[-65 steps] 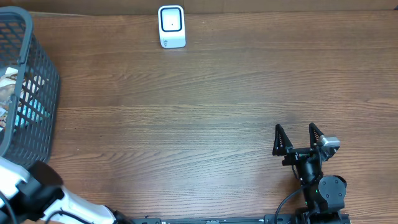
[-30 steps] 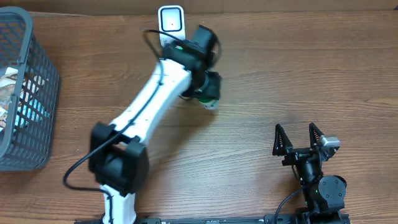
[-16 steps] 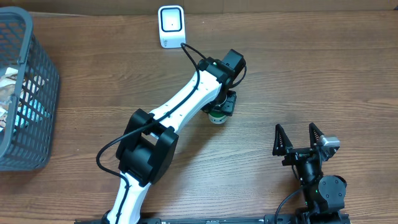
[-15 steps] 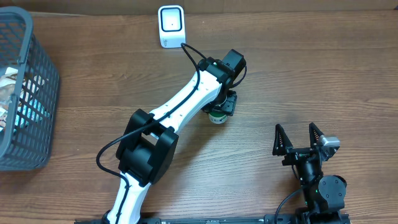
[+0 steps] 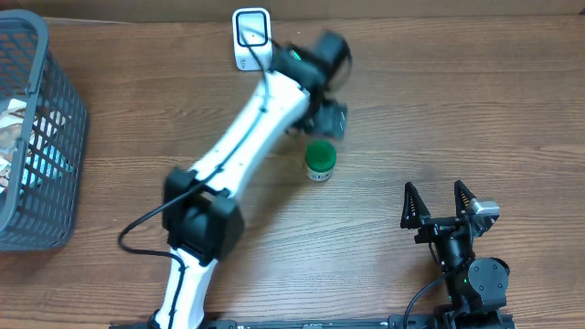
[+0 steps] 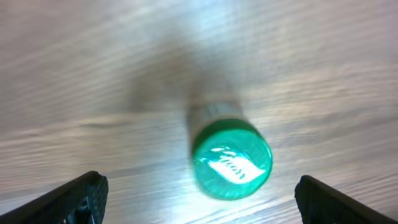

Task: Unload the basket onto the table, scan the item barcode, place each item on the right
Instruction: 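Lift the green-capped jar out and set it on the table center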

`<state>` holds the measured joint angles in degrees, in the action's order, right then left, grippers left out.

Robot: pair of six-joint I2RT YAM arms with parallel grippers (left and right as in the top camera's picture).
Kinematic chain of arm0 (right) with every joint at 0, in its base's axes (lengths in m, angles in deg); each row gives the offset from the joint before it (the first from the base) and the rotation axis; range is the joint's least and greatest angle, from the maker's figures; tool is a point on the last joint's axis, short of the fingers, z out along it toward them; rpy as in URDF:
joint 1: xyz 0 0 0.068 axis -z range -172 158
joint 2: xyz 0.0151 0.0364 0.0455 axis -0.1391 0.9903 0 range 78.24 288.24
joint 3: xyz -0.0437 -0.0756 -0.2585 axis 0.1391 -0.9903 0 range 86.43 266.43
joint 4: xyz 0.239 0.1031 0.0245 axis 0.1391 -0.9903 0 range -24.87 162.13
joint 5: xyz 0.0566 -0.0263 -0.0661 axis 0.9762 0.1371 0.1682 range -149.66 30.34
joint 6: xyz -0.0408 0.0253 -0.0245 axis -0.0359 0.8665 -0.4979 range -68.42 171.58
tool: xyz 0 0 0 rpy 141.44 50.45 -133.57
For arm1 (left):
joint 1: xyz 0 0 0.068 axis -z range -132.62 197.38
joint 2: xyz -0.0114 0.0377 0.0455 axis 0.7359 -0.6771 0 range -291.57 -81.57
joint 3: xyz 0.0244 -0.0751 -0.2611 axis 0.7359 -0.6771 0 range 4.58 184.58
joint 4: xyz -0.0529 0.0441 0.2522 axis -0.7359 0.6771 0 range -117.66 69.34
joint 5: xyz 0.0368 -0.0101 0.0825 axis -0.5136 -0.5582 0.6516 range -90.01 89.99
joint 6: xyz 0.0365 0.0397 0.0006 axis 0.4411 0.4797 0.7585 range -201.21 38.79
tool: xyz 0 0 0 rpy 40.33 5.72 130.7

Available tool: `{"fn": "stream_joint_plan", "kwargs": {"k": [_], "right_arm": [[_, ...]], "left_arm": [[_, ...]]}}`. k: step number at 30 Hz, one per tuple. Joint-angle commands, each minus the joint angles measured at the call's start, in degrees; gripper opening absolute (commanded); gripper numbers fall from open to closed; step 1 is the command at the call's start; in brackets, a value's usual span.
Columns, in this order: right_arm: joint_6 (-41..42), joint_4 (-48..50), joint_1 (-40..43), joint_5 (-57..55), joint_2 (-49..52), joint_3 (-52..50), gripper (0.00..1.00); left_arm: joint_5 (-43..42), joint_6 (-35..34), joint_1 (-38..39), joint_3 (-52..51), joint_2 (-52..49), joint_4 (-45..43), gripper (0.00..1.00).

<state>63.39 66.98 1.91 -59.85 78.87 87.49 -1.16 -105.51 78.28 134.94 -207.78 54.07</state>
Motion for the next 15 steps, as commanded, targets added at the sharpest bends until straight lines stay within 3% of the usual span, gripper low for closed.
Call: {"fn": "stream_joint_plan", "kwargs": {"k": [1,5,9,15], "right_arm": [[-0.09,0.33,-0.26,0.24,-0.46,-0.59,1.0],[-0.07,0.33,-0.26,0.24,-0.46,-0.59,1.0],[-0.09,0.33,-0.26,0.24,-0.46,-0.59,1.0],[-0.07,0.33,-0.26,0.24,-0.46,-0.59,1.0]], "left_arm": [[2.89,-0.09,-6.43,10.8,5.62,5.49,1.0],[5.77,0.07,-15.47,17.84,10.99,11.28,1.0],[7.56,0.07,-27.41,18.34,16.7,13.51,1.0],[4.66,0.31,-52.24,18.27,19.87,15.06,1.0]]}}
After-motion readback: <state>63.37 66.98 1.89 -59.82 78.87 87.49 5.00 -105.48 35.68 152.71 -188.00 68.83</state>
